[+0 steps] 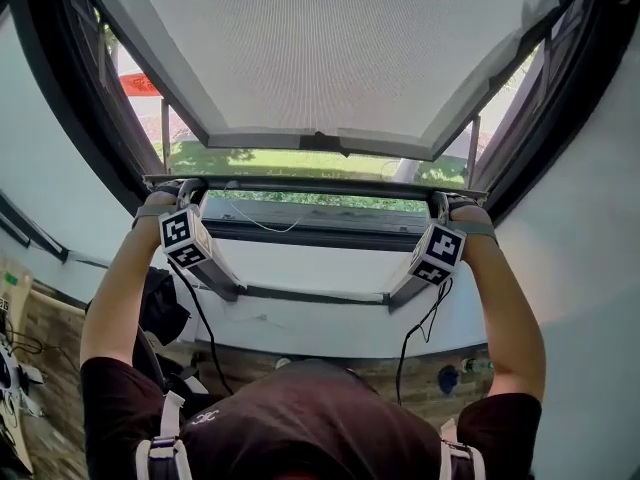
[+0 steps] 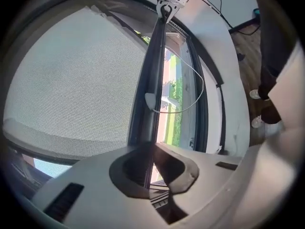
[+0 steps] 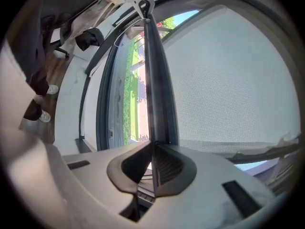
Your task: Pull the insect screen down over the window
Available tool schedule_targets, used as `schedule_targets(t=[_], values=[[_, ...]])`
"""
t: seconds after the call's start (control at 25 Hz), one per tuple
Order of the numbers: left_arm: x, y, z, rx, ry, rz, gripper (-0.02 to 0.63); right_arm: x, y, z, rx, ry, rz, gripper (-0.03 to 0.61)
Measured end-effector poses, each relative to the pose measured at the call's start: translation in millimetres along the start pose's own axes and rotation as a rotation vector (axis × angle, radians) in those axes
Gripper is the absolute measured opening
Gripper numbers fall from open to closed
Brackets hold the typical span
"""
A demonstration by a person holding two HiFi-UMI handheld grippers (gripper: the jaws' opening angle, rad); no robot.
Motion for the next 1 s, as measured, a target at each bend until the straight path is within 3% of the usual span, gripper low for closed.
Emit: schedule_targets(t=[0.32,0.52,0.72,1.0], values=[[33,10,-67,-0.041,0.111,0.038,0.035,30,4,65,0.032,-0.108,0.030,0.023],[48,17,-92,-0.031,0.127,0.072,0.035,45,7,88,0.044,-0.094,0.038,0.023],[52,16,-96,0.038,0.113,0.094,0.032,49,9,93,0.055,-0.067,0.043,0.023],[66,22,-129,0.069,0.167,0.119,0.031,58,15,130,0.057,-0.136,0.104,0.023]])
Point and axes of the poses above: the fingertips, and each gripper's own axes: x forward along the fingers, z to its left, y out of its underside, the point moved 5 cm from there along -x, backward along the fingers, and after that the axes turned 10 degrees about -z, right-handed, at the moved point
